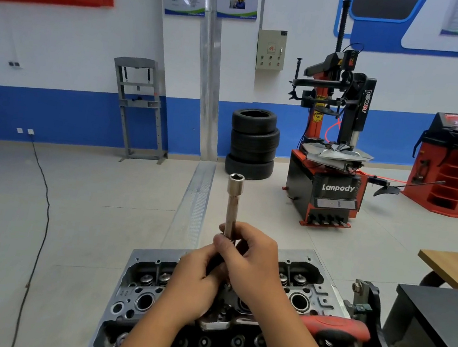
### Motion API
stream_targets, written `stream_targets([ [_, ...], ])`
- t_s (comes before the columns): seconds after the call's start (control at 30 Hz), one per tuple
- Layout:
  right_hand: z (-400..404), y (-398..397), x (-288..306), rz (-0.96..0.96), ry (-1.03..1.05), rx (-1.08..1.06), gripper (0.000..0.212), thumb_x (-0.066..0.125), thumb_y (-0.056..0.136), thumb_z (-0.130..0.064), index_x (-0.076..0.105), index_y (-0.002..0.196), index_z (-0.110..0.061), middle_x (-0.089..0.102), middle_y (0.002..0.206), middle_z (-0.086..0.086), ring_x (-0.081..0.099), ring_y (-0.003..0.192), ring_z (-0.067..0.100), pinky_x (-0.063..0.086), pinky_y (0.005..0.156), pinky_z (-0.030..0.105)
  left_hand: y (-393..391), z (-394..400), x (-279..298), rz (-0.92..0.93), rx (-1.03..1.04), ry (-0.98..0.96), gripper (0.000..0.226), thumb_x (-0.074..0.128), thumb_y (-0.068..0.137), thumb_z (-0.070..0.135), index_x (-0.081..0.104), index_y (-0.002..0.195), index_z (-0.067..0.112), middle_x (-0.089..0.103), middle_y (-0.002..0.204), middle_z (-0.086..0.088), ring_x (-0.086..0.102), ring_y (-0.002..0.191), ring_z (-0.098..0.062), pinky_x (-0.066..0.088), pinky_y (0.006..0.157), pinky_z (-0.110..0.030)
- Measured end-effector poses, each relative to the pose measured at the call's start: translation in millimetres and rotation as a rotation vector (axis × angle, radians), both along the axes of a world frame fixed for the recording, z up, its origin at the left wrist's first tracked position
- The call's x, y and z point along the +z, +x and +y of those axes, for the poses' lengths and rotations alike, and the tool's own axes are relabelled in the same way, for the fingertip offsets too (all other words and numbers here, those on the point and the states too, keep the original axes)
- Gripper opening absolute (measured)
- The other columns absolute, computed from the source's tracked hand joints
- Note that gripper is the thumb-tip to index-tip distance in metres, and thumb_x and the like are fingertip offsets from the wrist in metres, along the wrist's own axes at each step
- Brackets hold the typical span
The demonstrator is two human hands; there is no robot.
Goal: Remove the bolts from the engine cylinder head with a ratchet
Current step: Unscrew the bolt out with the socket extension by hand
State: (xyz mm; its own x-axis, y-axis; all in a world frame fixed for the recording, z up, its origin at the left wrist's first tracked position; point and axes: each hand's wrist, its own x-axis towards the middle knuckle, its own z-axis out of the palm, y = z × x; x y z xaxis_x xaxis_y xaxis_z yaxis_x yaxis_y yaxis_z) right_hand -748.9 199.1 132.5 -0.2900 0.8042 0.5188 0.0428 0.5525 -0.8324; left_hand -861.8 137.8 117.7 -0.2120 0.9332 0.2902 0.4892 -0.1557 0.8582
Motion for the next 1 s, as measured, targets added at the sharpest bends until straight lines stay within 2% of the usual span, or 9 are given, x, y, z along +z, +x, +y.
stream_targets([
  [0.13, 0.1, -0.8, 1.6, -0.025, -0.014, -0.022, 0.010, 0.081, 0.085, -0.026, 0.076, 0.092, -0.030, 0.073, 0.088, -0.019, 0.063, 0.072, 0.001, 0.049, 0.070, 0.022, 0.2, 1.3, 0.6, -0.056, 0.125, 0.069, 0.045, 0.075, 0.089, 0.008, 0.074, 0.093, 0.053, 0.078, 0.087, 0.018, 0.075, 0.082, 0.001, 0.054, 0.064, -0.013],
  [0.23, -1.0, -0.7, 2.9, -0.039, 0.001, -0.075, 0.014, 0.087, 0.079, -0.028, 0.075, 0.087, -0.031, 0.073, 0.084, -0.018, 0.060, 0.069, 0.001, 0.048, 0.066, 0.021, -0.6, 2.9, -0.8, -0.075, 0.175, 0.067, 0.035, 0.079, 0.086, 0.011, 0.075, 0.089, 0.046, 0.077, 0.078, 0.012, 0.074, 0.072, -0.006, 0.056, 0.058, -0.023],
  [0.37, -2.9, 0.1, 3.5, -0.022, 0.000, -0.050, 0.017, 0.084, 0.084, -0.022, 0.072, 0.087, -0.035, 0.072, 0.085, -0.015, 0.064, 0.074, 0.007, 0.056, 0.074, 0.036, -0.1, 0.5, 1.2, -0.040, 0.025, -0.008, 0.037, 0.060, 0.102, 0.011, 0.073, 0.107, 0.045, 0.079, 0.093, 0.013, 0.076, 0.085, -0.012, 0.064, 0.075, -0.039],
  [0.43, -2.9, 1.0, 4.3, -0.013, -0.014, -0.007, 0.023, 0.081, 0.087, -0.021, 0.070, 0.085, -0.041, 0.072, 0.088, -0.018, 0.064, 0.074, 0.006, 0.058, 0.076, 0.038, 0.9, -0.9, 2.9, -0.054, 0.018, 0.010, 0.042, 0.060, 0.102, 0.008, 0.072, 0.110, 0.048, 0.079, 0.097, 0.016, 0.076, 0.090, -0.007, 0.063, 0.077, -0.033],
  [0.53, -2.5, 0.8, 4.3, -0.007, -0.021, 0.004, 0.021, 0.080, 0.087, -0.020, 0.072, 0.085, -0.039, 0.073, 0.087, -0.017, 0.061, 0.069, 0.001, 0.055, 0.072, 0.032, 1.3, -0.6, 2.7, -0.113, 0.091, 0.084, 0.045, 0.072, 0.092, 0.004, 0.076, 0.097, 0.049, 0.080, 0.091, 0.014, 0.076, 0.086, -0.004, 0.059, 0.069, -0.021],
  [0.6, -2.0, 0.1, 3.6, -0.015, -0.024, -0.018, 0.015, 0.082, 0.084, -0.023, 0.075, 0.085, -0.035, 0.073, 0.086, -0.018, 0.059, 0.066, 0.001, 0.051, 0.067, 0.026, -0.3, 1.2, 0.5, -0.133, 0.160, 0.090, 0.035, 0.079, 0.085, 0.007, 0.077, 0.090, 0.042, 0.079, 0.084, 0.010, 0.076, 0.079, -0.008, 0.059, 0.064, -0.026],
  [0.7, -2.5, 0.0, 2.9, -0.011, -0.014, -0.023, 0.011, 0.083, 0.082, -0.027, 0.076, 0.087, -0.034, 0.073, 0.085, -0.018, 0.060, 0.066, 0.002, 0.048, 0.065, 0.021, -1.9, 2.0, -0.5, -0.090, 0.101, 0.029, 0.031, 0.069, 0.094, 0.010, 0.075, 0.090, 0.040, 0.079, 0.083, 0.006, 0.076, 0.078, -0.019, 0.062, 0.065, -0.039],
  [0.87, -2.0, 1.0, 2.2, 0.023, -0.040, -0.016, 0.008, 0.079, 0.081, -0.026, 0.073, 0.081, -0.032, 0.071, 0.079, -0.017, 0.059, 0.064, 0.002, 0.051, 0.066, 0.027, 0.3, -0.6, 1.9, -0.098, 0.034, 0.064, 0.040, 0.067, 0.096, 0.003, 0.076, 0.098, 0.042, 0.080, 0.091, 0.011, 0.077, 0.089, -0.008, 0.058, 0.071, -0.021],
  [1.0, -2.0, -0.5, 3.1, 0.025, -0.046, -0.030, 0.008, 0.077, 0.074, -0.036, 0.074, 0.080, -0.032, 0.072, 0.082, -0.015, 0.057, 0.062, 0.003, 0.052, 0.064, 0.028, -1.7, 1.8, -0.4, -0.184, 0.135, 0.093, 0.027, 0.082, 0.084, 0.009, 0.080, 0.087, 0.036, 0.080, 0.085, 0.007, 0.078, 0.083, -0.011, 0.060, 0.069, -0.027],
])
